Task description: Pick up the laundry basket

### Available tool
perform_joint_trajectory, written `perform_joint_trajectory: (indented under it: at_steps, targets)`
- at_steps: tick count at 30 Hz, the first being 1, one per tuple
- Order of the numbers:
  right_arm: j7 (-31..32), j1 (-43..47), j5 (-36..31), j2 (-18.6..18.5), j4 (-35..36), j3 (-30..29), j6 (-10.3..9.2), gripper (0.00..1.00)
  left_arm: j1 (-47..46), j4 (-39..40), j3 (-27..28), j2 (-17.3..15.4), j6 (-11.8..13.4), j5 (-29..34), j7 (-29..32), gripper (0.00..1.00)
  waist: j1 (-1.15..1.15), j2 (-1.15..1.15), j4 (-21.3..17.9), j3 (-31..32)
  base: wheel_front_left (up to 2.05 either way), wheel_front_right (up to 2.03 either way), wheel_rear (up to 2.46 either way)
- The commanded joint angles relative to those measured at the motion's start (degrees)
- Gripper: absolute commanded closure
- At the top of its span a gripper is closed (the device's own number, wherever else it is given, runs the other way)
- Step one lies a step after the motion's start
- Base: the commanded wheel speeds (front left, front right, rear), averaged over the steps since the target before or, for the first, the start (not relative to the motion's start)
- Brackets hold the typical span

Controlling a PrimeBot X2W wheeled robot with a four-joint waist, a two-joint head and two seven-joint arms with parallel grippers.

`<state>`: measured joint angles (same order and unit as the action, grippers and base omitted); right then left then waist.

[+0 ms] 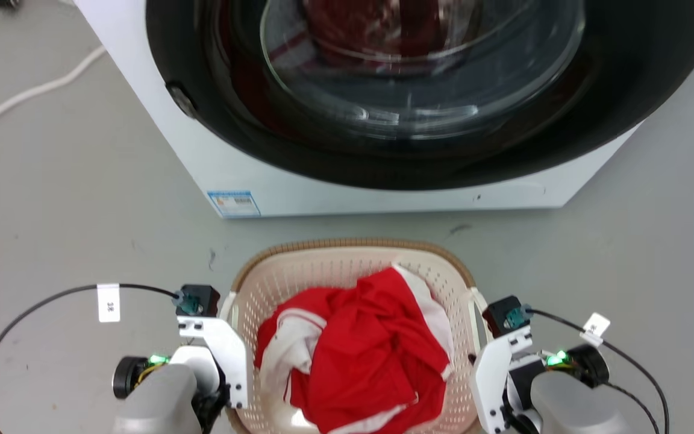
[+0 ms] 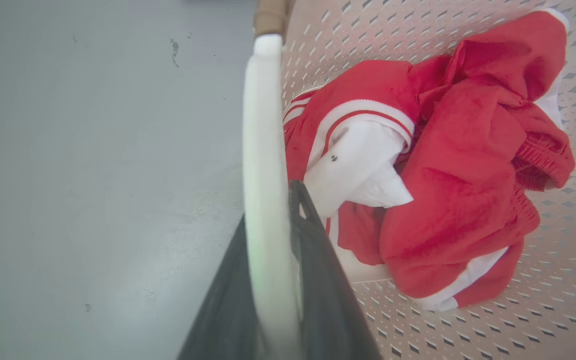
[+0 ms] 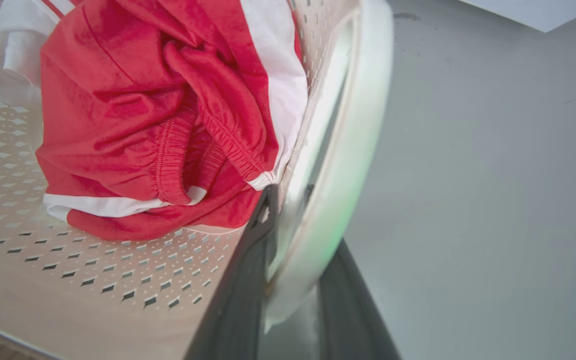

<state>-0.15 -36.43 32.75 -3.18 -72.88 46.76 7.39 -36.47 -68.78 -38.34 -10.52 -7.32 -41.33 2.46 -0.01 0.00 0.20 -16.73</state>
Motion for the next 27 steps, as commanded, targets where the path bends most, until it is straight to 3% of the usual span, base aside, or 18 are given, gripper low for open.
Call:
perform_joint_trajectory:
  at_steps: [1, 9, 27]
  targets:
    - [0.1, 1.0, 0.2, -0.4, 0.1, 0.6, 0.18, 1.0, 1.2, 0.4, -0.8, -0.1, -0.2, -0.3, 0.8, 1.0, 0.01, 0.0, 0.0, 3.0, 0.0, 0.0, 0.0]
    - [3.2, 4.0, 3.9, -0.6, 1.2, 3.2, 0.17, 1.0, 4.2, 2.2, -4.5, -1.1, -0.3, -4.9, 6.2, 1.0, 0.01, 0.0, 0.0, 9.3, 0.0, 0.0, 0.0]
    - [10.6, 6.2, 12.2, -3.7, 5.0, 11.2, 0.17, 1.0, 6.4, 4.0, -10.8, -3.2, -0.3, -12.3, 10.1, 1.0, 0.01, 0.0, -1.0, 17.6, 0.0, 0.0, 0.0]
